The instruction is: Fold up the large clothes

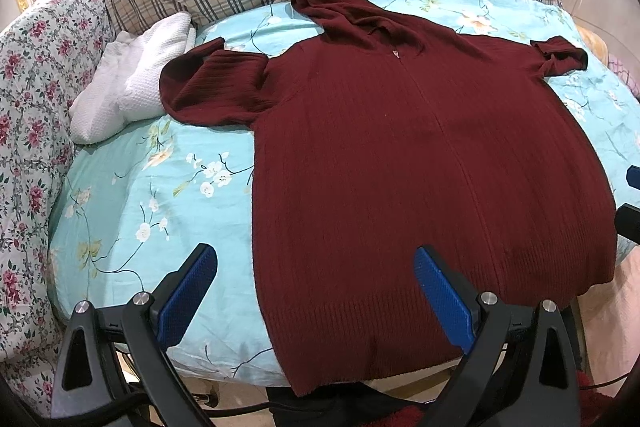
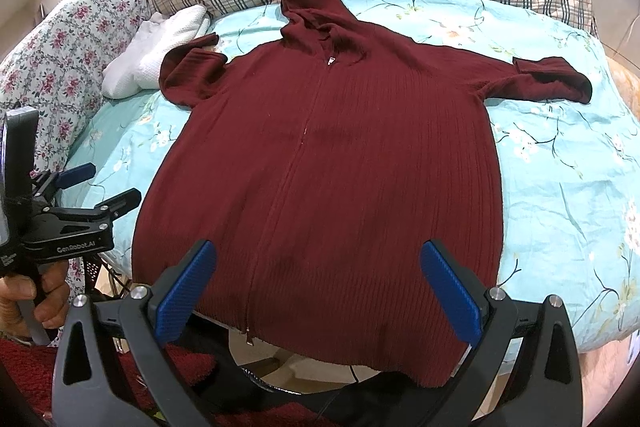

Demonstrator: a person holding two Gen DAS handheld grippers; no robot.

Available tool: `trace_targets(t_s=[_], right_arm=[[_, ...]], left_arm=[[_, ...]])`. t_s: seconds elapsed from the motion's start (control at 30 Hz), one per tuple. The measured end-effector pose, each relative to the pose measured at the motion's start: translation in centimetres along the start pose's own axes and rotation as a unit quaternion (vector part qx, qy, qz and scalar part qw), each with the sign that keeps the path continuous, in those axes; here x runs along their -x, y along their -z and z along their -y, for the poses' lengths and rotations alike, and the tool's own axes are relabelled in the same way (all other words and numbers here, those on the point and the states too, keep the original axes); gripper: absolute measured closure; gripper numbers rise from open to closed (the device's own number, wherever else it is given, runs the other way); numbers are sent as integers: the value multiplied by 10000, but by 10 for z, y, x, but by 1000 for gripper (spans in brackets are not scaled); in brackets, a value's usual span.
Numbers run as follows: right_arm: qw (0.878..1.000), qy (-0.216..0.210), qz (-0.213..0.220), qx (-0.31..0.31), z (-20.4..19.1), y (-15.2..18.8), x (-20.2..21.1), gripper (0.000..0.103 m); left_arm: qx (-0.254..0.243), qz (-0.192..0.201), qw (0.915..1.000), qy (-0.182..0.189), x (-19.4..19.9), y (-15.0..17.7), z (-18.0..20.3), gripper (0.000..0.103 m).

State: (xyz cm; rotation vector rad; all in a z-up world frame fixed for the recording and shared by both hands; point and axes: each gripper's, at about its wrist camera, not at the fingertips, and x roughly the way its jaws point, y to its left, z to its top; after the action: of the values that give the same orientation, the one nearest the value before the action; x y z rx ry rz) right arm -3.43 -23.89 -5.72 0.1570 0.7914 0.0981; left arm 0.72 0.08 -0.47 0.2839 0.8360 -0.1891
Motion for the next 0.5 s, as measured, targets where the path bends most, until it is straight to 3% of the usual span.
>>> trace_targets(t_s=[0.13, 0.5], right_arm=[[10000, 5, -25, -6, 1, -1, -1, 1], [9998, 86, -61, -150, 18, -10, -12, 1]], left_arm=[[-157, -296, 9994, -89, -6, -2, 0, 4], [-92, -470, 9987, 166, -25, -13, 2, 4]])
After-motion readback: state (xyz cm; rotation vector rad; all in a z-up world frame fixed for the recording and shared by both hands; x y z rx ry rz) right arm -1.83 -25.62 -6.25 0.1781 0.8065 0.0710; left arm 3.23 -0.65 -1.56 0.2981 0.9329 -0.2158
